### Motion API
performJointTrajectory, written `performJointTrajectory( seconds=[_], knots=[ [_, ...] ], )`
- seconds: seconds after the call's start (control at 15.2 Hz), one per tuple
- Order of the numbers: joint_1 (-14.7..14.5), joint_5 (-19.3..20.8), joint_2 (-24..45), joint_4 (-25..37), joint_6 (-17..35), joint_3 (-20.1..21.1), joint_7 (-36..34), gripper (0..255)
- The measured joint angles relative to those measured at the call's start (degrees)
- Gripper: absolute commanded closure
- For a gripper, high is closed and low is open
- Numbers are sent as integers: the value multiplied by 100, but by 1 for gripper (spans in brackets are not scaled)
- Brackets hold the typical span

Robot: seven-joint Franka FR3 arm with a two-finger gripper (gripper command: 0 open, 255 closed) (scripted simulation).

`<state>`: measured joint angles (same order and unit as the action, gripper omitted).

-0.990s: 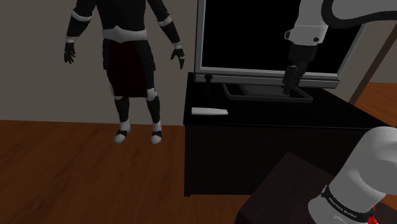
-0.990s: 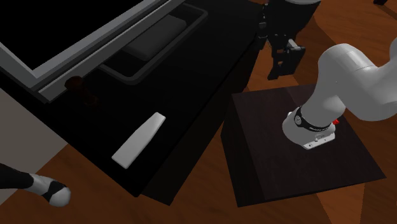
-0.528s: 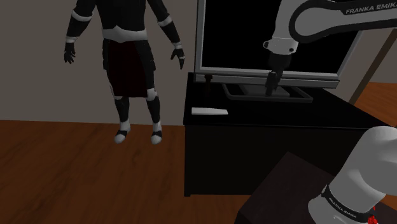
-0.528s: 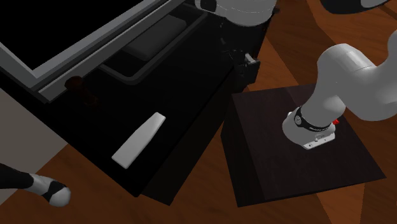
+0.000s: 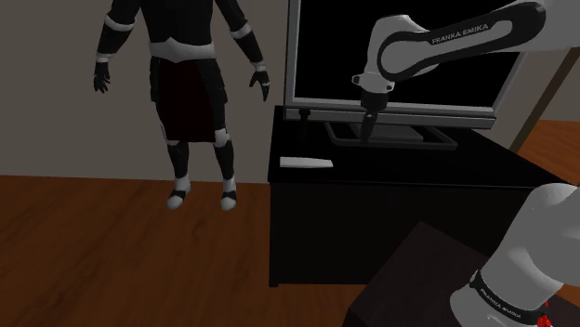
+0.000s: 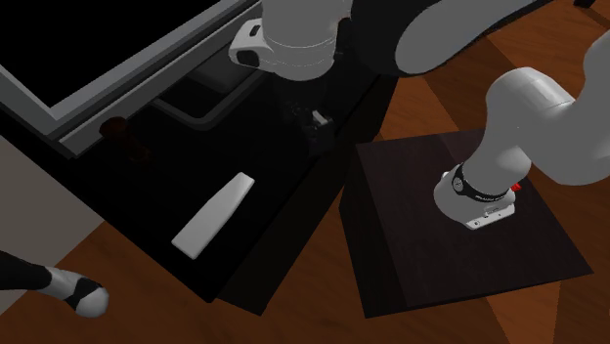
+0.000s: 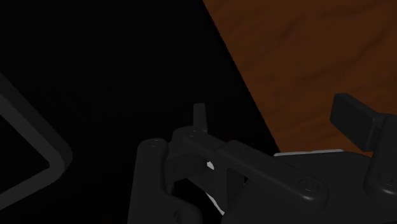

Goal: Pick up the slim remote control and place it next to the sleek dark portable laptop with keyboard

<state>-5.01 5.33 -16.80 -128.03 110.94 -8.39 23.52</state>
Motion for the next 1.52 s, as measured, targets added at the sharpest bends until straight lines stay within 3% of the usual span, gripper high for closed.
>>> performJointTrajectory(
  seconds=[0.59,1.19,1.52],
  knots=[
    [-147,-473,1968,1200,788,-146,1498,0],
    [-118,-894,3835,2936,900,129,2643,0],
    [-102,-936,4080,2878,1203,162,2730,0]
  ],
)
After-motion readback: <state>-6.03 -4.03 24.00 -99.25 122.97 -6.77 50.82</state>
